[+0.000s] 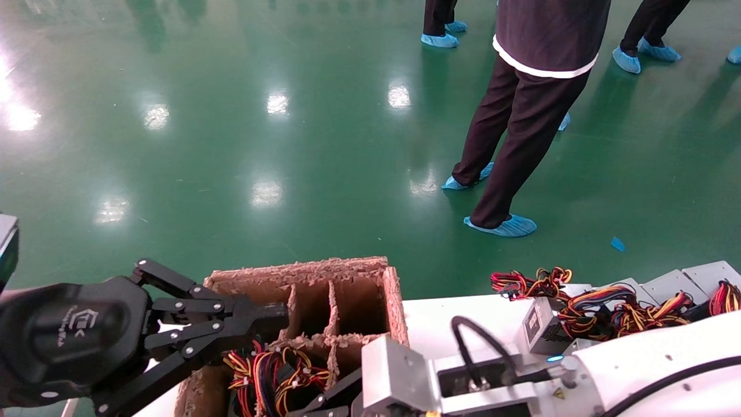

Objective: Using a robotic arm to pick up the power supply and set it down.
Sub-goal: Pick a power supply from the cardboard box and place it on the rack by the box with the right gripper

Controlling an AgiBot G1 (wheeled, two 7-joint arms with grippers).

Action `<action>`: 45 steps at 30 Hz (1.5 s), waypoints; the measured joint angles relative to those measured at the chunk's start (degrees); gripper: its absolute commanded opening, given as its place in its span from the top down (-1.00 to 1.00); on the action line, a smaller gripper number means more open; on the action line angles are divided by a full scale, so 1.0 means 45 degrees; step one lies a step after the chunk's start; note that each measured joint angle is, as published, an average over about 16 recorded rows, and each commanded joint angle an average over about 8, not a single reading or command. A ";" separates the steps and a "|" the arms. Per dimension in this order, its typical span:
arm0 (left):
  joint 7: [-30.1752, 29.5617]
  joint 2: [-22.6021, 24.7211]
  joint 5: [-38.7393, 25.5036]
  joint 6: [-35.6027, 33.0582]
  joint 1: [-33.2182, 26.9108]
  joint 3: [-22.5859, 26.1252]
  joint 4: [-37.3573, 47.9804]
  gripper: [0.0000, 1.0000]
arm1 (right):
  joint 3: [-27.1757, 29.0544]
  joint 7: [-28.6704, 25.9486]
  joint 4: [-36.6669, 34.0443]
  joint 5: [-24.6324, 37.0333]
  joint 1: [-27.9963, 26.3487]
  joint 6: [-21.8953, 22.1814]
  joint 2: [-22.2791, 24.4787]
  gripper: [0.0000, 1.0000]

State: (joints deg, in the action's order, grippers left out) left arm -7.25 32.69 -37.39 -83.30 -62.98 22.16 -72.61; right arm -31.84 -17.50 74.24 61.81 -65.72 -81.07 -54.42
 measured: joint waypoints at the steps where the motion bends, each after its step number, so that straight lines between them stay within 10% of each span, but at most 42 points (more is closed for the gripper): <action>1: 0.0000 0.0000 0.0000 0.0000 0.0000 0.0000 0.0000 1.00 | 0.0107 -0.0017 0.0039 -0.0202 0.0025 -0.0005 0.0058 1.00; 29: 0.0001 -0.0001 0.0002 0.0001 -0.0001 0.0003 0.0000 1.00 | 0.4031 -0.0108 -0.0042 -0.7063 0.1431 -0.0760 0.2643 1.00; 45: 0.0002 -0.0001 0.0003 0.0002 -0.0001 0.0004 0.0000 1.00 | 0.6430 0.1233 -0.1503 -0.8310 0.5913 -0.0525 0.5852 1.00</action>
State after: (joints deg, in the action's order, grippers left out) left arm -7.24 32.68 -37.38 -83.30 -62.98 22.18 -72.61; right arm -2.90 -11.95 67.47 24.42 -39.11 -83.43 -28.08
